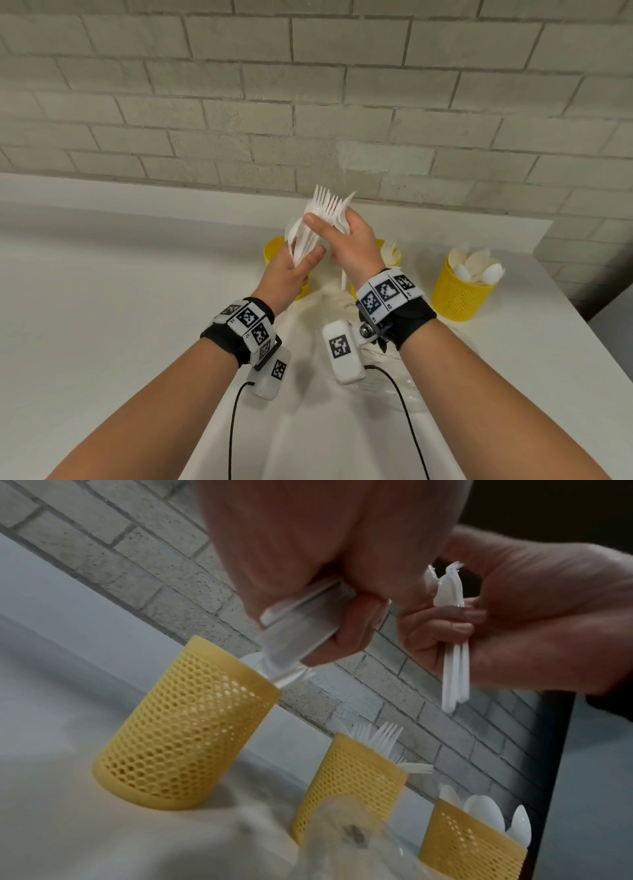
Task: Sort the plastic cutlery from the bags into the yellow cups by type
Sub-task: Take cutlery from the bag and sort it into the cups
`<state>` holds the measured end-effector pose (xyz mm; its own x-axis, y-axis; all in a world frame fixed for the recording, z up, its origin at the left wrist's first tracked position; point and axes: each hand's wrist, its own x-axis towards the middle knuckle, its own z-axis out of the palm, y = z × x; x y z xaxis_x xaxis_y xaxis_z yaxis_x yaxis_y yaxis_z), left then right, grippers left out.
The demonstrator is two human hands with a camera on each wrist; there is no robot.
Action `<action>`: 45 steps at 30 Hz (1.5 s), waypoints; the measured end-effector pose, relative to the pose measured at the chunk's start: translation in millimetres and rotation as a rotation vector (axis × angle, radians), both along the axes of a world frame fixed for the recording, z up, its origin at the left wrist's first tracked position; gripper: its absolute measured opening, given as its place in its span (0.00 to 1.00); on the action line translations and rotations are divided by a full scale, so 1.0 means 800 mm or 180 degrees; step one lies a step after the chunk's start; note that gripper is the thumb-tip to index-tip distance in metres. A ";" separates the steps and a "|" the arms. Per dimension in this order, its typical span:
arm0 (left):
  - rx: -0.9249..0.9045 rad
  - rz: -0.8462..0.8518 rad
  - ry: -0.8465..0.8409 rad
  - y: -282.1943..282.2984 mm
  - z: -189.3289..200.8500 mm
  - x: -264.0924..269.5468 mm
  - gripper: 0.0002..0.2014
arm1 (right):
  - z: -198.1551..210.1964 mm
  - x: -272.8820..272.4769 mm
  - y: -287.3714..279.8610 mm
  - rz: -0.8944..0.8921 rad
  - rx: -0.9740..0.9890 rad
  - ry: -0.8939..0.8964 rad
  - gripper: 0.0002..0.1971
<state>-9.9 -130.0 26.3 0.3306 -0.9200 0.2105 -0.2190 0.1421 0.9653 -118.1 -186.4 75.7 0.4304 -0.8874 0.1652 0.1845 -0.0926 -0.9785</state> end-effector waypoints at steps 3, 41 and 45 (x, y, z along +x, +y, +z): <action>-0.0020 -0.0111 0.0032 -0.001 0.001 -0.009 0.02 | 0.002 -0.006 -0.006 -0.0098 -0.0100 0.0020 0.13; 0.0265 0.0028 0.0279 -0.069 -0.006 -0.036 0.09 | -0.011 -0.093 -0.122 -0.0992 -0.0797 0.1921 0.28; 0.0321 0.0011 0.0361 -0.070 -0.001 -0.040 0.12 | 0.005 -0.096 -0.123 -0.1275 -0.0818 0.1461 0.20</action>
<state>-41.6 -186.3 25.3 0.3502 -0.9334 0.0781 -0.1081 0.0425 0.9932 -194.9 -284.7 79.7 0.1523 -0.9503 0.2714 -0.3434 -0.3084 -0.8871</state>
